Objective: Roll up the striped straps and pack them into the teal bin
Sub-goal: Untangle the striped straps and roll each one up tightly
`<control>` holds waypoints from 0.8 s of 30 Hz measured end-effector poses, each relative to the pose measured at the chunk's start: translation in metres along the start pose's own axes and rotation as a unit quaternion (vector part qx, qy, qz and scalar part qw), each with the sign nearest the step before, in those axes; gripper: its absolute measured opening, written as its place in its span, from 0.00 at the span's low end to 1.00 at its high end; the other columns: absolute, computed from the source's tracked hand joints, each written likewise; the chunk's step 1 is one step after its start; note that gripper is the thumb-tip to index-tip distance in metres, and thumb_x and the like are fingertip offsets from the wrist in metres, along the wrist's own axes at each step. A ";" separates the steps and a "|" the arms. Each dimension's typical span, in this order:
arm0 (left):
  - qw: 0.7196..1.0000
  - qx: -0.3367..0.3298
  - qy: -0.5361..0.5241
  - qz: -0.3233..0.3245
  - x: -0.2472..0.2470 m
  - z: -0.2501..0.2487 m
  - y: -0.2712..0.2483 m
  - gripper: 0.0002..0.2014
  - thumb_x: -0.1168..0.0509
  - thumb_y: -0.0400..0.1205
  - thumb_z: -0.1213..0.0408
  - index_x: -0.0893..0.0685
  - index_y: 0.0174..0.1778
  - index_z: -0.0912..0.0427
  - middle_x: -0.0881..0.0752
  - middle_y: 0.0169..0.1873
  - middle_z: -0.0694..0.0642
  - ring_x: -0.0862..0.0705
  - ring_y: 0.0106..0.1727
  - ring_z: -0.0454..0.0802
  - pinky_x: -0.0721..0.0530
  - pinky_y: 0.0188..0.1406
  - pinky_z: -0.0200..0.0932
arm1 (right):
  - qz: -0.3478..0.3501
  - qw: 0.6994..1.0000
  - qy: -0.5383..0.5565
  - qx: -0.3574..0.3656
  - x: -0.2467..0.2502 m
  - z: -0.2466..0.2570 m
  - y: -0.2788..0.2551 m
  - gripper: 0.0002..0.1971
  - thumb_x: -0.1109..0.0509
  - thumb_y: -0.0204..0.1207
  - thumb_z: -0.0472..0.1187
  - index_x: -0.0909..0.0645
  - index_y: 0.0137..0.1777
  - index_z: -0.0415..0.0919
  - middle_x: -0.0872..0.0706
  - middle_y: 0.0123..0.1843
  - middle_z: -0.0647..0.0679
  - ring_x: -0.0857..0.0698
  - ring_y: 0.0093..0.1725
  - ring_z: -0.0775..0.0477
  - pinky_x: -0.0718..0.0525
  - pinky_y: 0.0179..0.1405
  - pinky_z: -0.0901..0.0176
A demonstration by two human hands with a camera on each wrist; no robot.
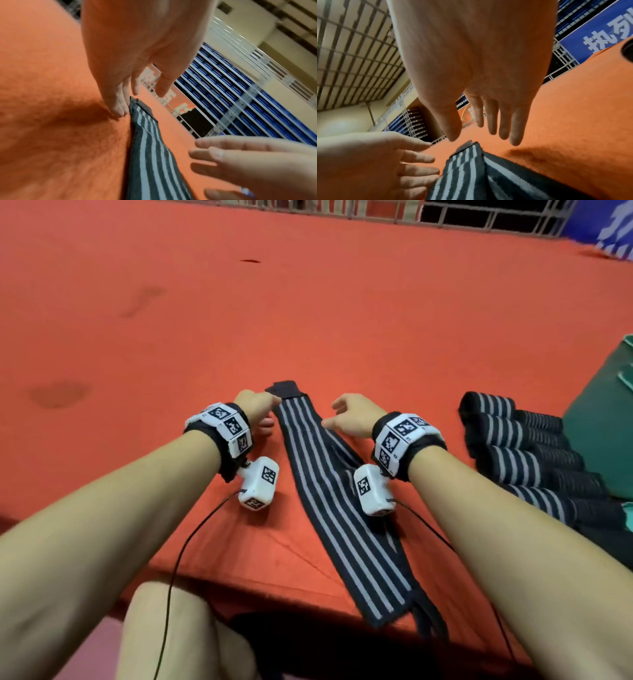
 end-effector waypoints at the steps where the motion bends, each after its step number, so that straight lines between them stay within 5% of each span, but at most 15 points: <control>1: 1.000 0.010 -0.025 -0.005 0.002 0.000 0.009 0.06 0.33 0.84 0.69 0.24 0.45 0.61 0.27 0.35 0.58 0.28 0.29 0.50 0.30 0.30 0.42 | 0.010 1.000 0.001 -0.005 -0.005 0.003 0.011 0.33 0.23 0.81 0.49 0.29 0.81 0.37 0.23 0.80 0.40 0.21 0.76 0.40 0.24 0.79 0.44; 4: 0.999 0.028 -0.038 -0.009 0.000 -0.006 0.027 0.05 0.32 0.85 0.64 0.20 0.53 0.61 0.15 0.44 0.58 0.16 0.37 0.51 0.19 0.32 0.44 | 0.065 0.992 0.102 -0.031 -0.020 0.011 0.039 0.44 0.22 0.77 0.57 0.36 0.86 0.38 0.25 0.81 0.43 0.22 0.74 0.42 0.24 0.78 0.44; 8: 0.999 0.026 -0.020 -0.016 -0.006 -0.014 0.045 0.13 0.24 0.81 0.55 0.16 0.52 0.60 0.14 0.39 0.52 0.20 0.36 0.47 0.23 0.25 0.38 | 0.051 0.978 0.192 -0.065 -0.029 0.011 0.067 0.56 0.20 0.70 0.62 0.46 0.90 0.43 0.32 0.85 0.42 0.27 0.80 0.39 0.23 0.77 0.38; 11: 0.996 -0.017 -0.088 -0.002 -0.021 -0.018 0.042 0.05 0.28 0.84 0.60 0.13 0.49 0.59 0.13 0.41 0.53 0.17 0.32 0.47 0.25 0.15 0.32 | -0.010 0.959 0.275 -0.060 -0.026 0.005 0.076 0.46 0.19 0.74 0.54 0.37 0.86 0.40 0.20 0.77 0.42 0.16 0.70 0.42 0.15 0.56 0.50; 14: 0.982 -0.098 -0.156 0.041 -0.033 -0.024 0.028 0.04 0.31 0.84 0.63 0.11 0.52 0.56 0.09 0.42 0.50 0.13 0.37 0.44 0.22 0.24 0.33 | -0.152 0.928 0.340 0.024 -0.014 0.001 0.068 0.21 0.19 0.77 0.46 0.15 0.68 0.41 0.09 0.60 0.45 0.10 0.54 0.48 0.18 0.40 0.60; 17: 0.965 -0.140 -0.207 0.077 -0.042 -0.035 0.005 0.10 0.33 0.86 0.62 0.12 0.58 0.62 0.10 0.44 0.56 0.12 0.37 0.47 0.21 0.27 0.36 | -0.247 0.912 0.304 0.123 0.007 0.002 0.047 0.10 0.18 0.74 0.41 0.09 0.55 0.46 0.07 0.50 0.55 0.10 0.53 0.55 0.12 0.53 0.57; 19: 0.953 -0.158 -0.242 0.086 -0.047 -0.046 -0.014 0.15 0.34 0.87 0.59 0.11 0.62 0.66 0.07 0.49 0.60 0.09 0.42 0.51 0.16 0.32 0.38 | -0.272 0.907 0.285 0.147 0.020 0.004 0.031 0.13 0.17 0.72 0.38 0.09 0.55 0.50 0.07 0.51 0.58 0.11 0.55 0.58 0.13 0.61 0.56; 22: 0.947 -0.193 -0.244 0.079 -0.055 -0.062 -0.040 0.12 0.32 0.86 0.60 0.08 0.57 0.63 0.06 0.50 0.60 0.09 0.45 0.51 0.15 0.34 0.38 | -0.293 0.893 0.300 0.165 0.038 0.005 0.005 0.19 0.18 0.69 0.39 0.10 0.61 0.52 0.09 0.59 0.53 0.09 0.54 0.52 0.09 0.57 0.50; 24: 0.948 -0.205 -0.237 0.063 -0.063 -0.072 -0.060 0.07 0.29 0.83 0.61 0.07 0.49 0.60 0.07 0.44 0.57 0.11 0.41 0.49 0.17 0.33 0.37 | -0.325 0.876 0.302 0.187 0.048 0.004 -0.017 0.20 0.18 0.70 0.37 0.10 0.63 0.49 0.11 0.63 0.50 0.09 0.52 0.54 0.11 0.55 0.59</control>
Point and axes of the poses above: each hand's wrist, its own y-axis towards the middle knuckle, its own x-axis out of the back of the hand, z = x × y, the point moved 2 cm from there along y, towards the middle knuckle
